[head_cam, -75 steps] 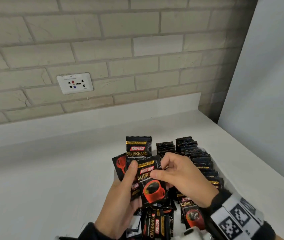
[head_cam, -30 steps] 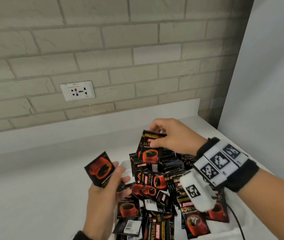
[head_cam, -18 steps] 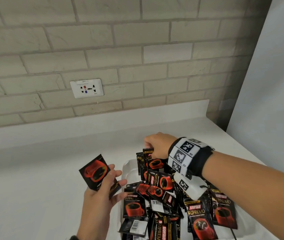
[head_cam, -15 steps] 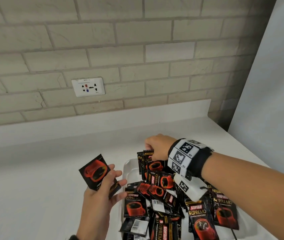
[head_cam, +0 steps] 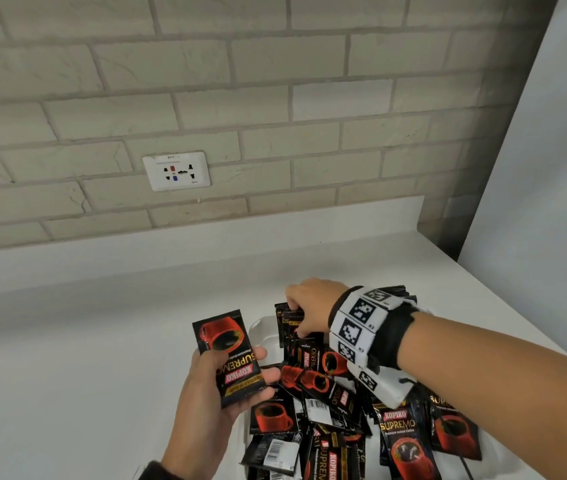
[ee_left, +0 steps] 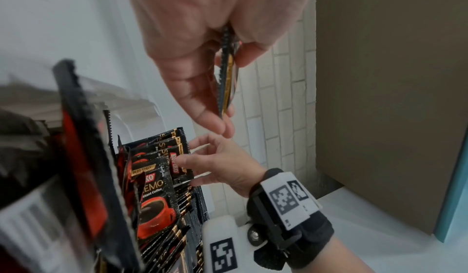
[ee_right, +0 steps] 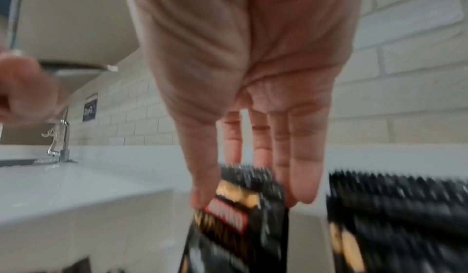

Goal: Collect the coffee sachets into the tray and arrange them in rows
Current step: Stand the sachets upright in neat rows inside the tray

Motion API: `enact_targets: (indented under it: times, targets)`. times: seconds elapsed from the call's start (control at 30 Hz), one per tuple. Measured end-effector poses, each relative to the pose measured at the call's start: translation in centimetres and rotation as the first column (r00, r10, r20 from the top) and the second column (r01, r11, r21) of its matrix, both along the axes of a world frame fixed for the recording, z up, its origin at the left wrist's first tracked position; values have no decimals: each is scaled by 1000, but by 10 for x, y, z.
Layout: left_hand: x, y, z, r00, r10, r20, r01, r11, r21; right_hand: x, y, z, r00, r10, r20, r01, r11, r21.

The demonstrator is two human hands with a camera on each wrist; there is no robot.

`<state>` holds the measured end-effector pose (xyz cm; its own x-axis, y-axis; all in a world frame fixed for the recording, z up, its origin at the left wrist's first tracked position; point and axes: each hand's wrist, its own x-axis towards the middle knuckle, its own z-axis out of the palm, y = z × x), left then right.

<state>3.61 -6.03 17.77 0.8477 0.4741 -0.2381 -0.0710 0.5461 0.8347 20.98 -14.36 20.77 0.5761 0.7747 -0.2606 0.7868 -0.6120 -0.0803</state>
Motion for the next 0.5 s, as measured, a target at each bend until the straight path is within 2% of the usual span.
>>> enact_targets:
  times: [0.07,0.13,0.23,0.3,0.37,0.5]
  targets:
    - [1,-1,1,1000,-17,-7,17,1000,-12,-2,-5,13,999,-29,27,26,993,116]
    - [5,-2,1,999,31,-5,-31,999,10,-9,-11,27,999,-51,10,47,965,259]
    - [11,-2,6,991,126,39,-128,991,30,-26,-21,38,976,-31,-218,112,922,371]
    - [13,-5,12,990,114,81,-114,993,5,-39,-27,37,884,13,-467,194,898,394]
    - [16,-8,19,991,80,110,-77,997,-31,-48,-30,33,782,83,-618,274,845,460]
    - [21,-18,26,990,19,141,-13,999,-43,-53,-33,31,627,167,-761,550,598,584]
